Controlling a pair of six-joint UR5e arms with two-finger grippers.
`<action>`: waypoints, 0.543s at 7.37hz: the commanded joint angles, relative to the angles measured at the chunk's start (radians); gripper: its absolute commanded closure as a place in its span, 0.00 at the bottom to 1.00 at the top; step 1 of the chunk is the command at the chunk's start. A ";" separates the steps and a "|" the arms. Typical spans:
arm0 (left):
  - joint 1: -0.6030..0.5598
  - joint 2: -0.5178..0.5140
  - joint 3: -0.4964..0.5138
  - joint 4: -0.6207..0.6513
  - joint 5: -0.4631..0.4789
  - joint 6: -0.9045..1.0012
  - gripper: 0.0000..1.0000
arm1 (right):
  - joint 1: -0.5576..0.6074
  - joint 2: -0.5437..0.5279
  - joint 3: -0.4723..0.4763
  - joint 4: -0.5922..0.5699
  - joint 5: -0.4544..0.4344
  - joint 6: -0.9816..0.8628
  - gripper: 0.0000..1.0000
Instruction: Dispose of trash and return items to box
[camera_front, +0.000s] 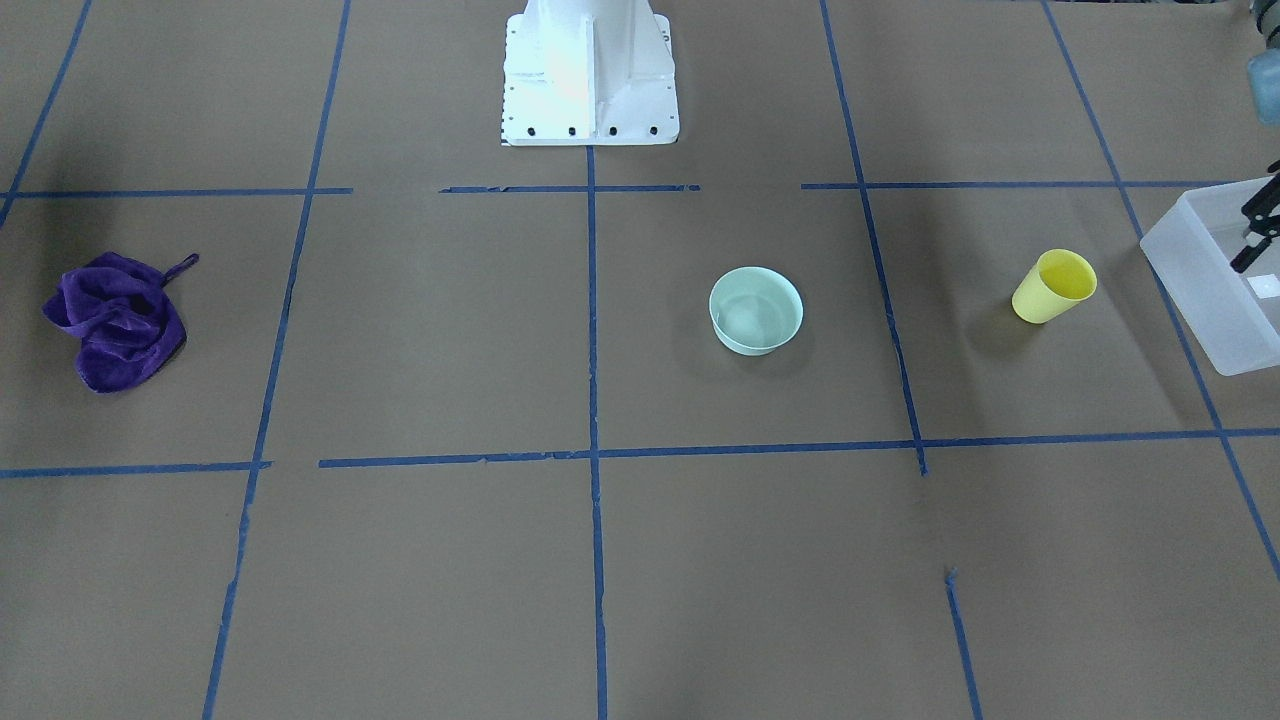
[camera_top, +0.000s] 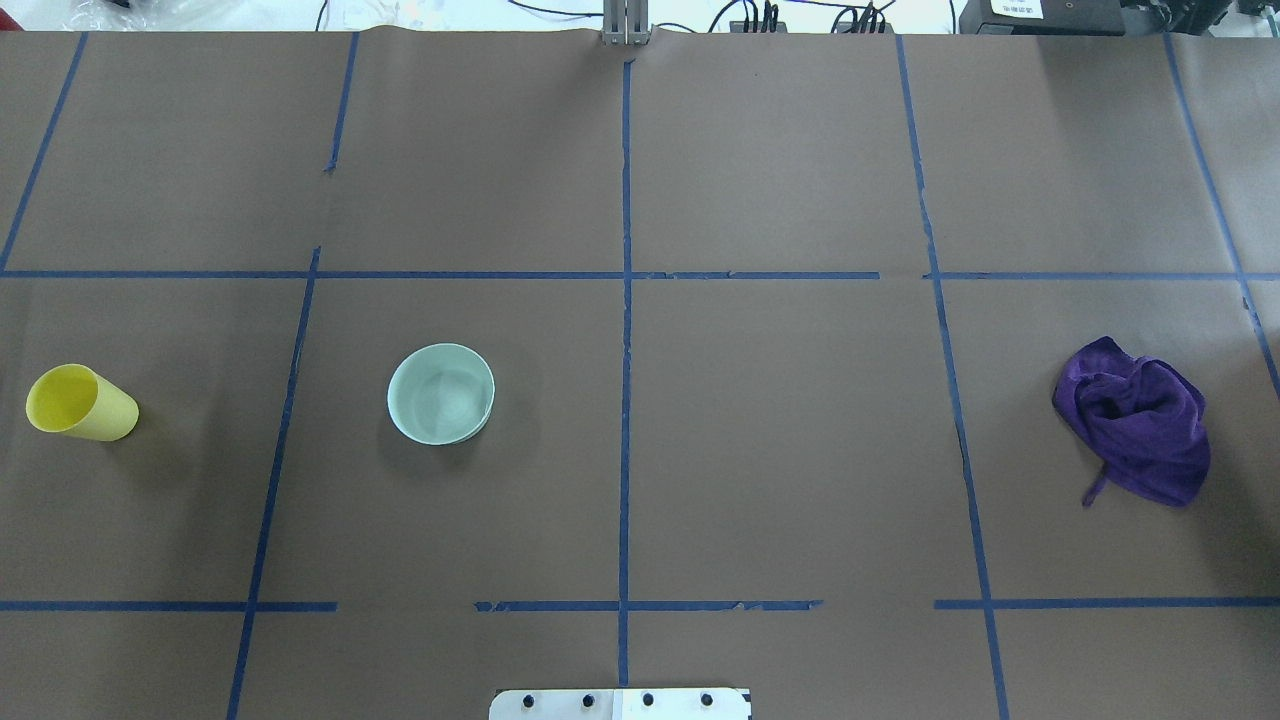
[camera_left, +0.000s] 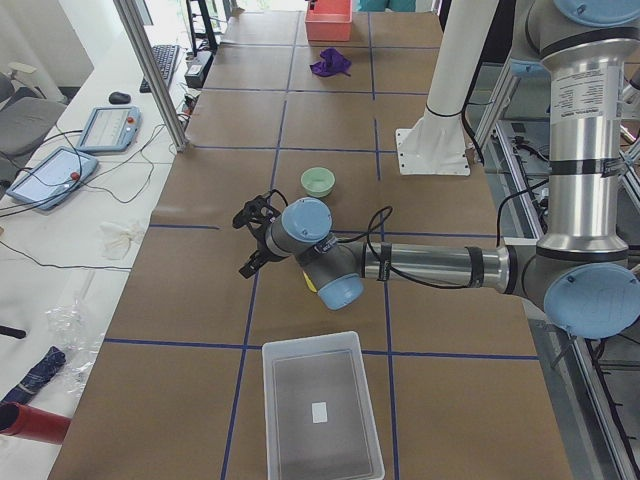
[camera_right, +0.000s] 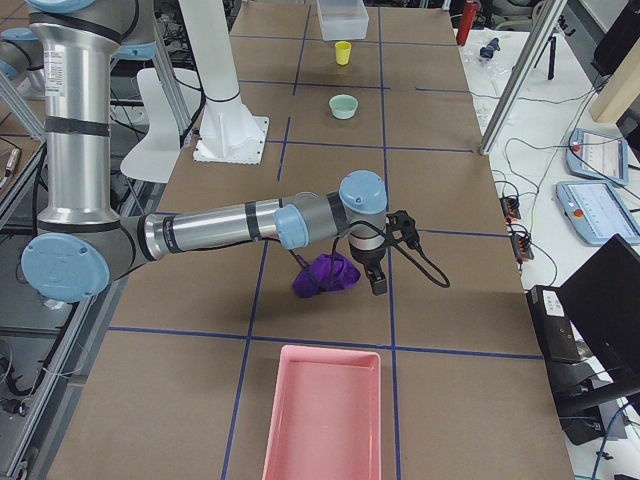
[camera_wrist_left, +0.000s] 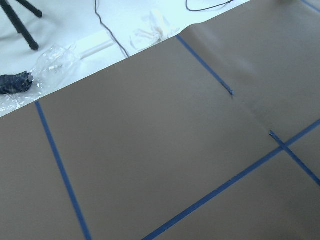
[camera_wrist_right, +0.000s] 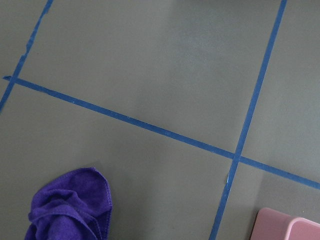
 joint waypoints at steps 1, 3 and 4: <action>0.226 0.043 -0.042 -0.043 0.191 -0.295 0.00 | -0.012 -0.001 0.000 0.029 -0.004 -0.001 0.00; 0.370 0.116 -0.043 -0.043 0.400 -0.419 0.09 | -0.010 -0.003 -0.002 0.028 -0.002 0.002 0.00; 0.409 0.147 -0.043 -0.043 0.446 -0.493 0.26 | -0.012 -0.003 -0.002 0.028 -0.002 0.002 0.00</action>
